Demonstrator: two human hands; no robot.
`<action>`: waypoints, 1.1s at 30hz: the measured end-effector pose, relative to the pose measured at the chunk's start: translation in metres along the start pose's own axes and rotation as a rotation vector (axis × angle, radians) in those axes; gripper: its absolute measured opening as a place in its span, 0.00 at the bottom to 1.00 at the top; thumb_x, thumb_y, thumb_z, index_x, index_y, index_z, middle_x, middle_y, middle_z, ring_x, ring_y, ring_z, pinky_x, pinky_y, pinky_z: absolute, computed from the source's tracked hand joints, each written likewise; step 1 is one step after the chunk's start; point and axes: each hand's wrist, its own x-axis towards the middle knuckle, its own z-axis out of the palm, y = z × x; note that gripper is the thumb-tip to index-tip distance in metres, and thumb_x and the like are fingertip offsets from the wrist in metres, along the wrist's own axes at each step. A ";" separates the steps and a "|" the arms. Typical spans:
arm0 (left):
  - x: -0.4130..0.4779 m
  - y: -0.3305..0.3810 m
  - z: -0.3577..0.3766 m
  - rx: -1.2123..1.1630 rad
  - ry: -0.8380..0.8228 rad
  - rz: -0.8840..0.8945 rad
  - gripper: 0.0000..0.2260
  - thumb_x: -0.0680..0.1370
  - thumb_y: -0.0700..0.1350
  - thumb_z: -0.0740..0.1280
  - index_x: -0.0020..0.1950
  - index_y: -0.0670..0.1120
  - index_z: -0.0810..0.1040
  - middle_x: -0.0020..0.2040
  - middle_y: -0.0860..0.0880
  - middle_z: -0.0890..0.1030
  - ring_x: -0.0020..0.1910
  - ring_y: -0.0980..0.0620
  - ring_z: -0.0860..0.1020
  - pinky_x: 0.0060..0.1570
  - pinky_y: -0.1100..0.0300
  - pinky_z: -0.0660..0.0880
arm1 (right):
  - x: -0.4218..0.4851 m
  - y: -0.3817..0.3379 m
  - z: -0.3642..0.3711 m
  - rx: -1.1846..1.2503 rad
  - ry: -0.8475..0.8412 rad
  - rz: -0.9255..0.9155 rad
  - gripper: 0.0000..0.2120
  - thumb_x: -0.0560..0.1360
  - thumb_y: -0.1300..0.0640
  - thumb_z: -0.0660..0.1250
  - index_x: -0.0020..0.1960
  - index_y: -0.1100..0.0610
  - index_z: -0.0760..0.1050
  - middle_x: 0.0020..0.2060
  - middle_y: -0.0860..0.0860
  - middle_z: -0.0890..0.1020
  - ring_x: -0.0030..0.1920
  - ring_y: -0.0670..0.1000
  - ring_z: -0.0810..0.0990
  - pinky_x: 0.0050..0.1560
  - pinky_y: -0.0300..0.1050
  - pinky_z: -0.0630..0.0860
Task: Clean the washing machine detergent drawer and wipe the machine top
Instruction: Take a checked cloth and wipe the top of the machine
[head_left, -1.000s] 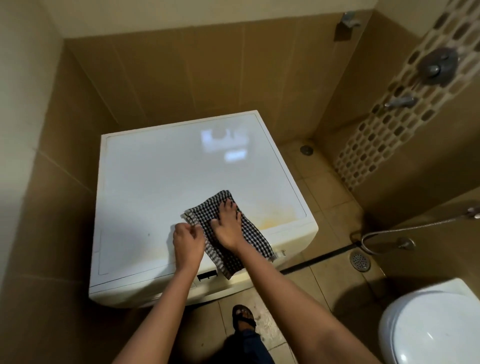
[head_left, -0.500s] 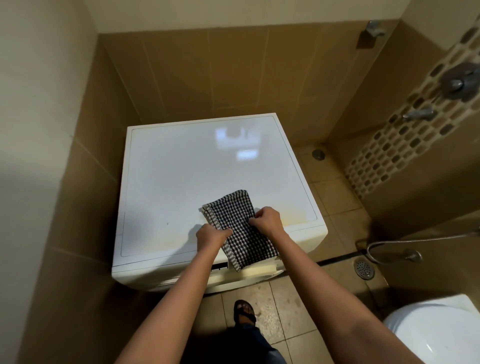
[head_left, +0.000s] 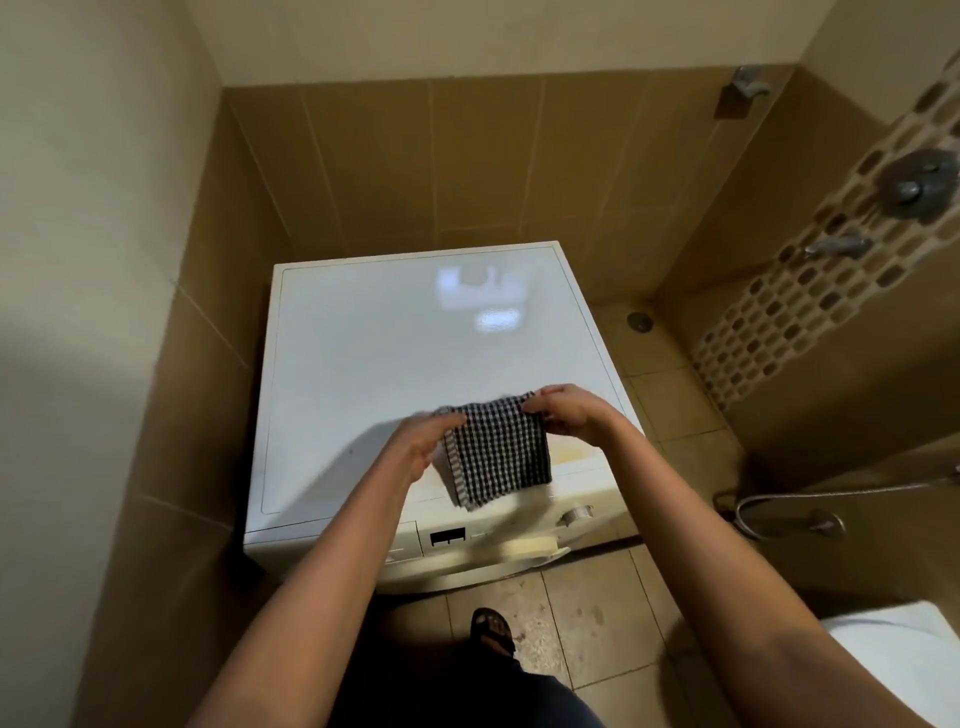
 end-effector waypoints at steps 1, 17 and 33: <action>-0.004 0.010 -0.001 -0.013 0.020 0.049 0.17 0.78 0.43 0.68 0.65 0.38 0.75 0.66 0.43 0.75 0.66 0.49 0.72 0.46 0.61 0.72 | -0.002 -0.004 -0.002 0.022 0.017 -0.048 0.02 0.76 0.60 0.66 0.47 0.59 0.77 0.50 0.55 0.81 0.54 0.53 0.78 0.57 0.44 0.74; 0.023 -0.079 -0.015 0.558 0.213 0.022 0.17 0.75 0.55 0.70 0.36 0.43 0.73 0.35 0.48 0.75 0.37 0.49 0.75 0.32 0.61 0.65 | -0.001 0.076 0.042 -0.327 0.253 0.107 0.16 0.72 0.48 0.72 0.43 0.63 0.80 0.34 0.54 0.78 0.33 0.49 0.74 0.39 0.43 0.69; 0.031 -0.066 -0.004 0.302 0.271 0.250 0.09 0.76 0.46 0.72 0.50 0.41 0.81 0.47 0.44 0.82 0.45 0.48 0.79 0.39 0.61 0.75 | 0.008 0.076 0.063 0.110 0.493 -0.078 0.06 0.72 0.59 0.72 0.38 0.55 0.77 0.38 0.51 0.81 0.43 0.51 0.78 0.52 0.49 0.75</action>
